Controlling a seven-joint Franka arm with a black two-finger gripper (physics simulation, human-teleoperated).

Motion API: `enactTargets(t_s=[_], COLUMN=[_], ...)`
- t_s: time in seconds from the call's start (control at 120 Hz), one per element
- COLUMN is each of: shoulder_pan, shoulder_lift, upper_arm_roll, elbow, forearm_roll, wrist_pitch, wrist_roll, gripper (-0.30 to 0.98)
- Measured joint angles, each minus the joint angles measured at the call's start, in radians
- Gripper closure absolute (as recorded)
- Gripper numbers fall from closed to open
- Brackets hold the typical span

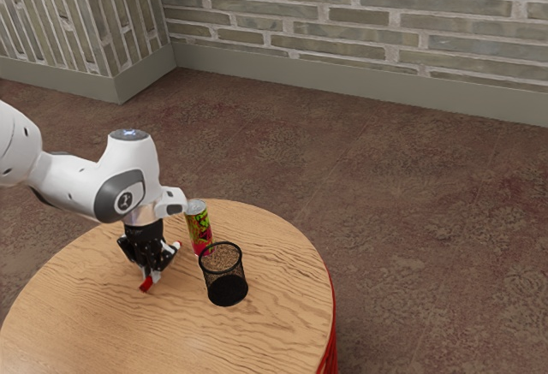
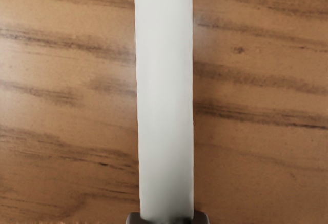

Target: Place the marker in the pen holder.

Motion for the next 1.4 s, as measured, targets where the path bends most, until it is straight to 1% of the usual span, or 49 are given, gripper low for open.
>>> enactTargets(t_s=[0.092, 0.192, 0.267, 0.375, 0.475, 0.517, 0.575, 0.625, 0.692, 0.808, 0.892, 1.092, 1.325, 1.4], shoulder_pan=[0.0, -0.002, -0.004, -0.012, -0.053, -0.065, -0.077, -0.081, -0.085, -0.125, -0.149, -0.174, -0.192, -0.18], shoulder_lift=[-0.043, -0.157, -0.247, -0.333, -0.412, -0.432, -0.449, -0.449, -0.442, -0.403, -0.351, -0.225, -0.122, -0.084], upper_arm_roll=[0.001, 0.002, 0.001, -0.002, -0.008, -0.029, -0.095, -0.134, -0.161, -0.177, -0.195, -0.207, -0.201, -0.198], elbow=[0.0, 0.0, 0.012, 0.095, 0.163, 0.174, 0.19, 0.197, 0.212, 0.249, 0.284, 0.373, 0.472, 0.498], forearm_roll=[0.006, 0.011, 0.014, 0.015, 0.015, 0.014, 0.013, 0.006, -0.01, -0.032, -0.043, -0.051, -0.039, -0.03], wrist_pitch=[-0.016, -0.1, -0.189, -0.353, -0.509, -0.562, -0.625, -0.676, -0.746, -0.837, -0.877, -0.926, -0.946, -0.949], wrist_roll=[-0.011, -0.023, -0.031, -0.04, -0.044, -0.046, -0.048, -0.053, -0.064, -0.087, -0.102, -0.136, -0.164, -0.17], gripper=[0.74, 0.76, 0.77, 0.78, 0.79, 0.79, 0.79, 0.79, 0.79, 0.79, 0.79, 0.79, 0.79, 0.79])
